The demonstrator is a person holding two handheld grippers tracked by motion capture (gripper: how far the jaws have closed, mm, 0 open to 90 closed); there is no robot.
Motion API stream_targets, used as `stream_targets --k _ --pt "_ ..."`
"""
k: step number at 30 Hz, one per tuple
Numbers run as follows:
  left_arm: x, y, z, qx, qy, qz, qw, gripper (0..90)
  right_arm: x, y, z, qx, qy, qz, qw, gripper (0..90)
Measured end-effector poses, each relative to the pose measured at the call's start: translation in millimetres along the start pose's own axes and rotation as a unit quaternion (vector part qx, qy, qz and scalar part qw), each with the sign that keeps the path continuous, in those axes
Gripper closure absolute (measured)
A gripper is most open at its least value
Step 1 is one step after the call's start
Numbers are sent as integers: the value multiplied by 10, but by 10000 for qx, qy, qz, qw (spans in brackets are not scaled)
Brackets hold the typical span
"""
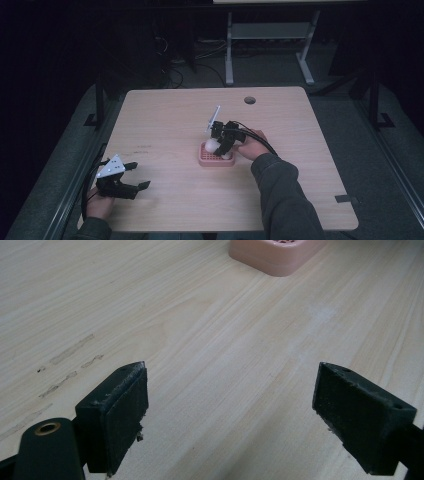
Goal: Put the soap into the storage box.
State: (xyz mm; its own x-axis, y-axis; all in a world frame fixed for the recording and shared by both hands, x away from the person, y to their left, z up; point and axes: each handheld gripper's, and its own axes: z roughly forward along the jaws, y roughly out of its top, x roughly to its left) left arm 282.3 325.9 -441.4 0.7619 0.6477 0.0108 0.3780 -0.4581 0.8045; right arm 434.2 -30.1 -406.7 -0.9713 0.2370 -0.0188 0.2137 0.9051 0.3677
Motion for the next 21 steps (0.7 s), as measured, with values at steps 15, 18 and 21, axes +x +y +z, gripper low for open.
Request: stream_targets --k 15,18,21 --pt "2 1 0 26 14 27 10000 139 -6 27 46 21 -48 66 10000 483" --pt "2 1 0 27 15 28 10000 139 -3 28 52 43 -62 83 9999 481" --pt "2 2 -1 23 15 26 10000 139 -1 28 66 50 -87 71 9999 479"
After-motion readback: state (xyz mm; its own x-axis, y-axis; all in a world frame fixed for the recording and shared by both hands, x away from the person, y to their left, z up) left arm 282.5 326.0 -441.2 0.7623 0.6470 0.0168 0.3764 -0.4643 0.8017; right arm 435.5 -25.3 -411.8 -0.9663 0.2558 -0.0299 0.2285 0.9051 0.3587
